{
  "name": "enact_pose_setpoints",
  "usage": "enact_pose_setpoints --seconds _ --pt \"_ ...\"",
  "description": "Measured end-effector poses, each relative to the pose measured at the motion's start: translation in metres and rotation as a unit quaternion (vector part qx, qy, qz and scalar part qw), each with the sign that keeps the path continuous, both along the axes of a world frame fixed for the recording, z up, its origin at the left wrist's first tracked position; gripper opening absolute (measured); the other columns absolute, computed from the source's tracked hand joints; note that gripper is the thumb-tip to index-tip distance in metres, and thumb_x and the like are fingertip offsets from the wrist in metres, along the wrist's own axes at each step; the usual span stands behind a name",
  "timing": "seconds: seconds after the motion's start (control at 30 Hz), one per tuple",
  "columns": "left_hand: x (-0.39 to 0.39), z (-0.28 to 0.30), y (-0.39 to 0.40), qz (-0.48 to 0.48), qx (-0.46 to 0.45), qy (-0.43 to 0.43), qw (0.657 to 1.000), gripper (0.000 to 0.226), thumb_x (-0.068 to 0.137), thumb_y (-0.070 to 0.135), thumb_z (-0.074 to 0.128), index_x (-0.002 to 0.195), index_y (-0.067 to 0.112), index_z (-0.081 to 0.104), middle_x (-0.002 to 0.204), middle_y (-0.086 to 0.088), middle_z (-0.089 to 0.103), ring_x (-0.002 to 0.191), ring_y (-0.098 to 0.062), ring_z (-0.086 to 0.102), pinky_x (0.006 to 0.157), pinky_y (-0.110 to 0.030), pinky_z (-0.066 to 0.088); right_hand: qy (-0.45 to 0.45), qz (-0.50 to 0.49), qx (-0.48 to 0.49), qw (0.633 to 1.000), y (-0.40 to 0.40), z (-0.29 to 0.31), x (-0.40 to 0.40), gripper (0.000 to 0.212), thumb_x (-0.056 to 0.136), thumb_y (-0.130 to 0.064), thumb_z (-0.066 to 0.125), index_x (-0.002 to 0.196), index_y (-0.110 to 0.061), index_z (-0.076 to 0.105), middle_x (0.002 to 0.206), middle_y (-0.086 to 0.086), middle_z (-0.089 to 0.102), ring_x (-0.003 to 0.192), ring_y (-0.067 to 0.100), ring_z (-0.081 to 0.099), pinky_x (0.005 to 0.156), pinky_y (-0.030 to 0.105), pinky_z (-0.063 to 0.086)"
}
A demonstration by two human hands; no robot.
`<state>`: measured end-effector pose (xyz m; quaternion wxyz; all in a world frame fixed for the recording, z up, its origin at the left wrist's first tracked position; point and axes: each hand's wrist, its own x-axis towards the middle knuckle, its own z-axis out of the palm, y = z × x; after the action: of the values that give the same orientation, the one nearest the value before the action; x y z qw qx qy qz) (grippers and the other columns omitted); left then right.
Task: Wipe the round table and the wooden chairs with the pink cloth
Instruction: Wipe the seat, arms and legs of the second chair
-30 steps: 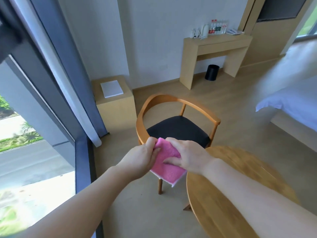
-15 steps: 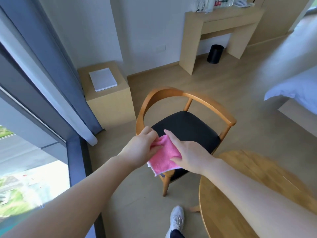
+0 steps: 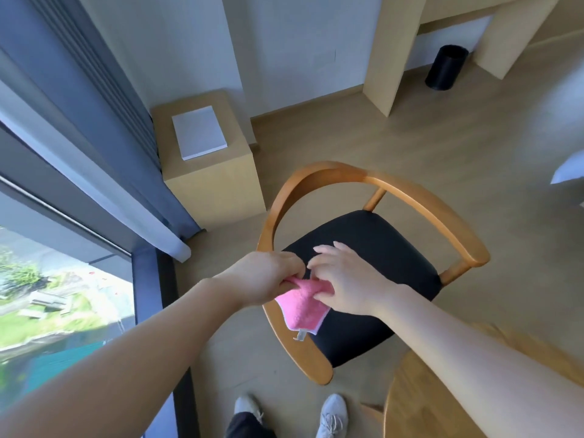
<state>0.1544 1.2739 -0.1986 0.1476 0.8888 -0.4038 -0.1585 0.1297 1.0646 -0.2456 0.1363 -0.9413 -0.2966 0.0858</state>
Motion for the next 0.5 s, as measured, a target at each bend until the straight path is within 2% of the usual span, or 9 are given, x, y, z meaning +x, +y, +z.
enact_pose_setpoints --seconds 0.07,0.13,0.17,0.2,0.23,0.33,0.5 --pt "0.027 -0.013 0.004 0.009 0.006 0.001 1.0 0.009 0.095 0.022 0.055 0.1 0.018 0.061 0.094 0.008 0.059 0.079 -0.009 0.053 0.074 -0.021 0.043 0.041 -0.021 -0.027 0.999 0.004 -0.012 0.02 0.013 0.09 -0.029 0.059 0.085 -0.017 0.058 0.089 -0.005 0.063 0.096 0.013 0.057 0.115 0.037 0.02" --pt "0.056 -0.031 0.011 0.023 0.007 -0.004 1.0 0.009 0.096 0.02 0.051 0.101 0.021 0.059 0.095 0.007 0.061 0.083 -0.012 0.057 0.078 -0.026 0.048 0.082 -0.064 -0.014 0.994 0.008 -0.022 0.035 0.012 0.091 -0.023 0.054 0.081 -0.018 0.051 0.076 -0.006 0.056 0.074 0.014 0.055 0.101 0.033 0.038" --pt "0.07 -0.043 0.014 0.026 0.005 -0.005 1.0 0.01 0.097 0.019 0.05 0.101 0.022 0.058 0.094 0.007 0.061 0.083 -0.013 0.058 0.079 -0.028 0.049 0.101 -0.092 -0.008 0.991 0.009 -0.027 0.041 0.012 0.091 -0.021 0.053 0.08 -0.018 0.048 0.076 -0.006 0.054 0.071 0.015 0.054 0.086 0.031 0.047" --pt "0.083 -0.054 0.015 0.024 0.003 -0.003 1.0 0.011 0.097 0.018 0.049 0.101 0.023 0.058 0.092 0.006 0.061 0.082 -0.013 0.059 0.079 -0.029 0.05 0.12 -0.123 -0.007 0.985 0.01 -0.032 0.046 0.013 0.091 -0.021 0.052 0.079 -0.017 0.048 0.077 -0.005 0.052 0.07 0.016 0.053 0.072 0.031 0.05" --pt "0.095 -0.066 0.016 0.019 0.002 -0.001 1.0 0.012 0.097 0.016 0.049 0.101 0.024 0.058 0.09 0.006 0.061 0.08 -0.012 0.058 0.078 -0.029 0.051 0.131 -0.151 -0.012 0.98 0.011 -0.039 0.051 0.014 0.091 -0.02 0.051 0.079 -0.015 0.048 0.078 -0.004 0.051 0.07 0.017 0.053 0.065 0.032 0.049" --pt "0.135 -0.097 0.012 0.003 -0.001 0.003 1.0 0.02 0.091 0.006 0.054 0.096 0.025 0.058 0.084 0.008 0.059 0.076 -0.011 0.056 0.073 -0.025 0.05 0.133 -0.217 -0.026 0.967 0.012 -0.058 0.07 0.018 0.093 -0.019 0.048 0.078 -0.012 0.051 0.079 -0.002 0.048 0.067 0.019 0.054 0.061 0.034 0.049" --pt "0.172 -0.149 0.004 -0.001 0.009 0.048 0.999 0.033 0.082 -0.007 0.057 0.093 0.024 0.058 0.082 0.009 0.054 0.074 -0.011 0.052 0.066 -0.017 0.044 0.167 -0.295 -0.05 0.939 0.014 -0.093 0.098 0.016 0.087 -0.006 0.05 0.071 -0.008 0.049 0.081 0.0 0.045 0.062 0.023 0.054 0.058 0.037 0.05"
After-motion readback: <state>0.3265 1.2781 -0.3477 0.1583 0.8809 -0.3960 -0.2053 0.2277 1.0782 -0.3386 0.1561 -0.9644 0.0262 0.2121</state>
